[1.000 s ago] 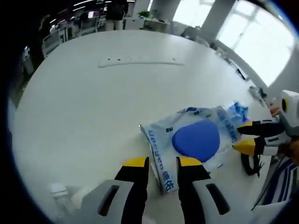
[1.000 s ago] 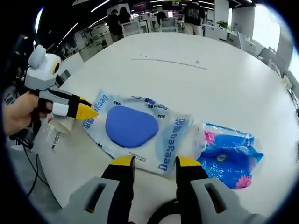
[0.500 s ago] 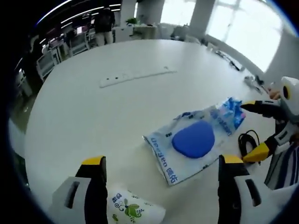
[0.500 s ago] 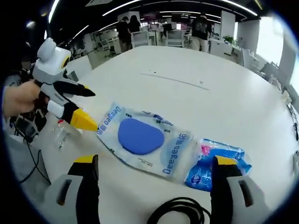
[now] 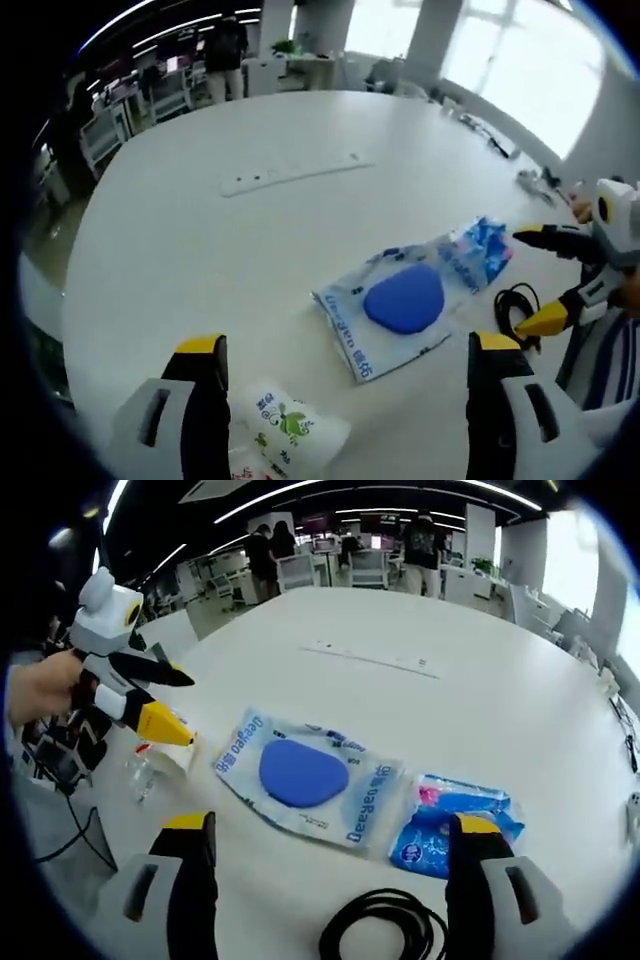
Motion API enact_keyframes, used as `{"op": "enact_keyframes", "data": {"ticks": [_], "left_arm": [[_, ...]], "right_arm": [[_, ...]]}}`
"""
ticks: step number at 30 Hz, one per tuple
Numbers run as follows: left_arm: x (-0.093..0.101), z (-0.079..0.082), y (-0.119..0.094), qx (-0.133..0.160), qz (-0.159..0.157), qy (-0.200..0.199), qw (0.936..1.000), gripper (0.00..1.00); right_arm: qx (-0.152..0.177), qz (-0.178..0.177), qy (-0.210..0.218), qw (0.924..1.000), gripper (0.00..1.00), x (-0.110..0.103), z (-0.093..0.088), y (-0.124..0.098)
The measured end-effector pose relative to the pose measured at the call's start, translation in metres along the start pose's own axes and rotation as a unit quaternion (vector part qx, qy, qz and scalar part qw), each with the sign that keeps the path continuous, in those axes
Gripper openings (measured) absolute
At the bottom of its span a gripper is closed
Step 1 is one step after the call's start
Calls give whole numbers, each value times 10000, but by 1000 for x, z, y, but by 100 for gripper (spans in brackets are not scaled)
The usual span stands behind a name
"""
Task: Arrange the tabletop items into an orderly group along one side of the table until the central work area is clear of visible clutter.
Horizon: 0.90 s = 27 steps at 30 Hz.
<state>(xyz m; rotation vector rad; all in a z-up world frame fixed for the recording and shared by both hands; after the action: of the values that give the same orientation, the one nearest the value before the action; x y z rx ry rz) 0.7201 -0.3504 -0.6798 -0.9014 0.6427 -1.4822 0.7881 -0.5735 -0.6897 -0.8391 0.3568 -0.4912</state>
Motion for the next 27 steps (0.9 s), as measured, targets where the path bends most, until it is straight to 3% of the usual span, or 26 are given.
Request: {"op": "enact_keyframes", "data": {"ticks": [7,12,20,27], "left_arm": [[0,-3,-14,-39,3,152,9999,97],[-6,-11,-24,-8,-39,-142,9999,94],[-12,-26,-32,-48,50,-162,9998,93],[-11,-34,-40,-66,82,-143,9998,93]], "right_arm": [[-1,82,-60,9999,92,-3,-3,-4],[-9,100,-197,9998,90,-6,-8,-14],[-9,127,-107,9999,90,-9,-21,-24],[3,155,-32,9999,89,-8,-19,-24]]}}
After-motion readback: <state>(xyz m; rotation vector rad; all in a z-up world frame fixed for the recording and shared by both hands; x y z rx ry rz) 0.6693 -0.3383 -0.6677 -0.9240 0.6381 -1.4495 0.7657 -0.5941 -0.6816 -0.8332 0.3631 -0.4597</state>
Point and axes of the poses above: the point that each gripper's makers call its tool centre point, and the gripper's own axes: y roughly forward along the fingers, x roughly to its right, z roughly out of its top, the point moved 5 cm from there along -y, roughly backward along the fingers, and after that the axes turned 4 degrees about -x, right-handed, at the moved point
